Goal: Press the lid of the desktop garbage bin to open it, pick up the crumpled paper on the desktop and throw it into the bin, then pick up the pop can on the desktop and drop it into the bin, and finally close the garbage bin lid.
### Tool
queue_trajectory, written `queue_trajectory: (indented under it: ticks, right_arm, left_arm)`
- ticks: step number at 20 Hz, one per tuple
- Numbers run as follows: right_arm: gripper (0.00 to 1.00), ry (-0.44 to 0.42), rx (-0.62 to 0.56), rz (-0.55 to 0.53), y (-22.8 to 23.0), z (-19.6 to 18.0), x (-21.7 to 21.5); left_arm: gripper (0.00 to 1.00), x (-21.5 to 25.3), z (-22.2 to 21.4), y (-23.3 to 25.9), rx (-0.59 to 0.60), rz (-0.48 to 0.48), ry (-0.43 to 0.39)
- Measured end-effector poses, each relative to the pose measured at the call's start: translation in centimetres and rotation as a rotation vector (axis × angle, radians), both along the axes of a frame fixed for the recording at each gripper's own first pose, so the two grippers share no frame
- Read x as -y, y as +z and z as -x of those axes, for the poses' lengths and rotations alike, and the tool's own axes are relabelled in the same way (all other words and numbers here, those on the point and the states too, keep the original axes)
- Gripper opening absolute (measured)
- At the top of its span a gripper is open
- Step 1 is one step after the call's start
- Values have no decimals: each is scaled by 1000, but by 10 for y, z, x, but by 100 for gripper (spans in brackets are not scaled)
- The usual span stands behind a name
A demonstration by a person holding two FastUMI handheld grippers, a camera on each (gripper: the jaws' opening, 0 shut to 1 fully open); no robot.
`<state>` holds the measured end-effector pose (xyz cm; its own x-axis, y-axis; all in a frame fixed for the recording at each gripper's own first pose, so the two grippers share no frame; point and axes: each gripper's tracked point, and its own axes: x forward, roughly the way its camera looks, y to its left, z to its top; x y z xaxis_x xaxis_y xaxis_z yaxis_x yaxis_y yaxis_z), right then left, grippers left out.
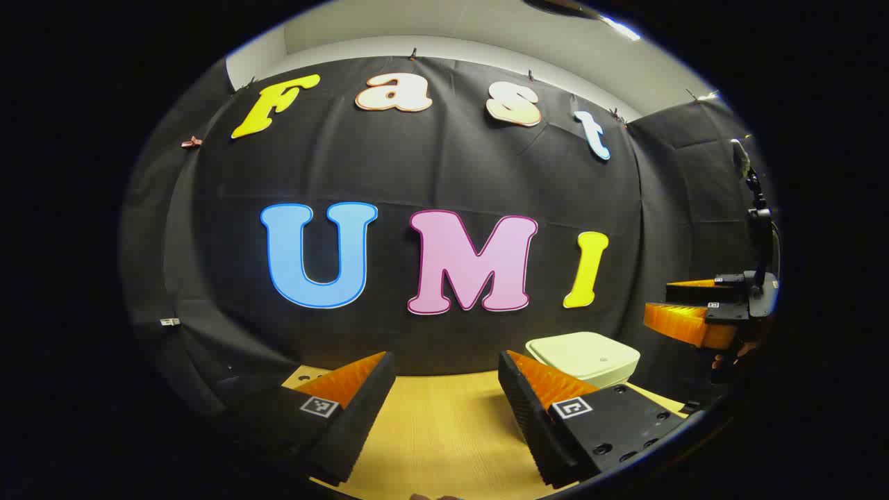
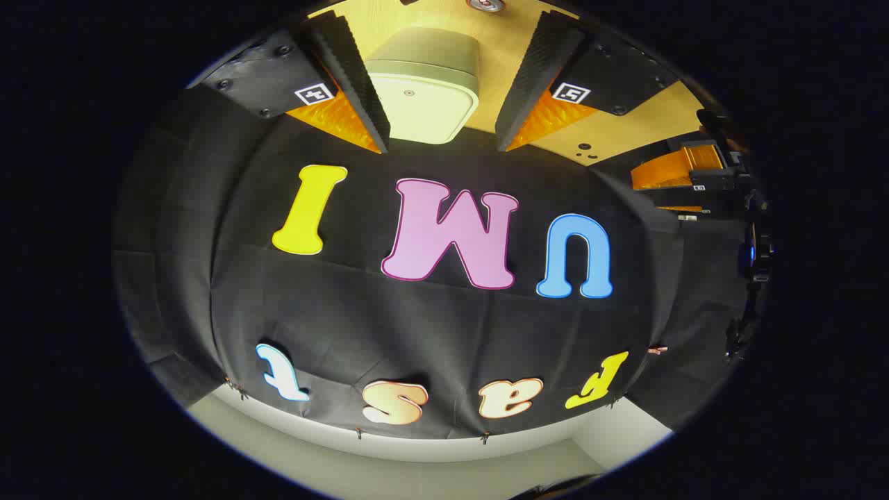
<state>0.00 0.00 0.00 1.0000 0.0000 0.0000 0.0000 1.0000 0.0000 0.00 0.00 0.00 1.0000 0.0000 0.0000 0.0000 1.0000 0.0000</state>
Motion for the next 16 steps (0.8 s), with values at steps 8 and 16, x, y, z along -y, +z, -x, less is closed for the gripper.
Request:
queue_trajectory:
  ticks: [8,16]
  right_arm:
    - [98,16,-7,11,-6,-9,11]
    - [98,7,-14,4,-8,-15,18]
  left_arm:
    - [96,3,-11,0,-6,58,17]
    - [96,4,-14,-1,3,12,17]
